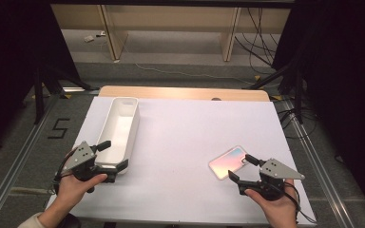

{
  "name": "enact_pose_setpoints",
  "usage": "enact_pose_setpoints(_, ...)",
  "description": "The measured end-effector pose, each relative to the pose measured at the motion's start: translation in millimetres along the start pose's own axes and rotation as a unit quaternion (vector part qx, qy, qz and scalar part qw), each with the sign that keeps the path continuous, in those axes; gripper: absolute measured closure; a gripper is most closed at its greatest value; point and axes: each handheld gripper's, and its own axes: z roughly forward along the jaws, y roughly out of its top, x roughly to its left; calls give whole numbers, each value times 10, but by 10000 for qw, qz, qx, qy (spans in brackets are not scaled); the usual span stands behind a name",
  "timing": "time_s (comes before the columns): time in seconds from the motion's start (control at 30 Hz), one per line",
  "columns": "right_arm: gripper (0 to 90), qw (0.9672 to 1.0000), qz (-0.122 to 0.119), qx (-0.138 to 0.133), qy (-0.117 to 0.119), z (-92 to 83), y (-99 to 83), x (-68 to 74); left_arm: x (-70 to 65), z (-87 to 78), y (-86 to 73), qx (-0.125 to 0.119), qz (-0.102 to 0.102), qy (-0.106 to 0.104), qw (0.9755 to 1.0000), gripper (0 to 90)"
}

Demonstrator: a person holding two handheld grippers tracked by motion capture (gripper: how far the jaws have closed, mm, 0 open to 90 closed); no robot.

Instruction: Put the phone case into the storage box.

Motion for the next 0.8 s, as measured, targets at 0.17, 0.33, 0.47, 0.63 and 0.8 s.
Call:
enact_pose_setpoints(0.17,221,9999,47,97,-27,-4,-5,-18,12,-16,-14,-30,-29,-75,10000,50)
enact_pose_setpoints(0.33,578,9984,-284,421,-244,-26,24,-4,14,-32,-9,-83,-36,-58,9999,67)
enact_pose_setpoints(0.47,890,9915,-396,1094,-580,-50,41,-45,5,-44,-6,-46,-48,-16,10000,110)
enact_pose_setpoints(0.63,900,9798,-265,1854,-697,32,-10,-118,13,-32,-6,-74,-50,-18,10000,131)
enact_pose_setpoints(0.8,900,9717,-130,2237,-748,136,-32,-198,20,-35,-7,-24,-25,39,10000,141)
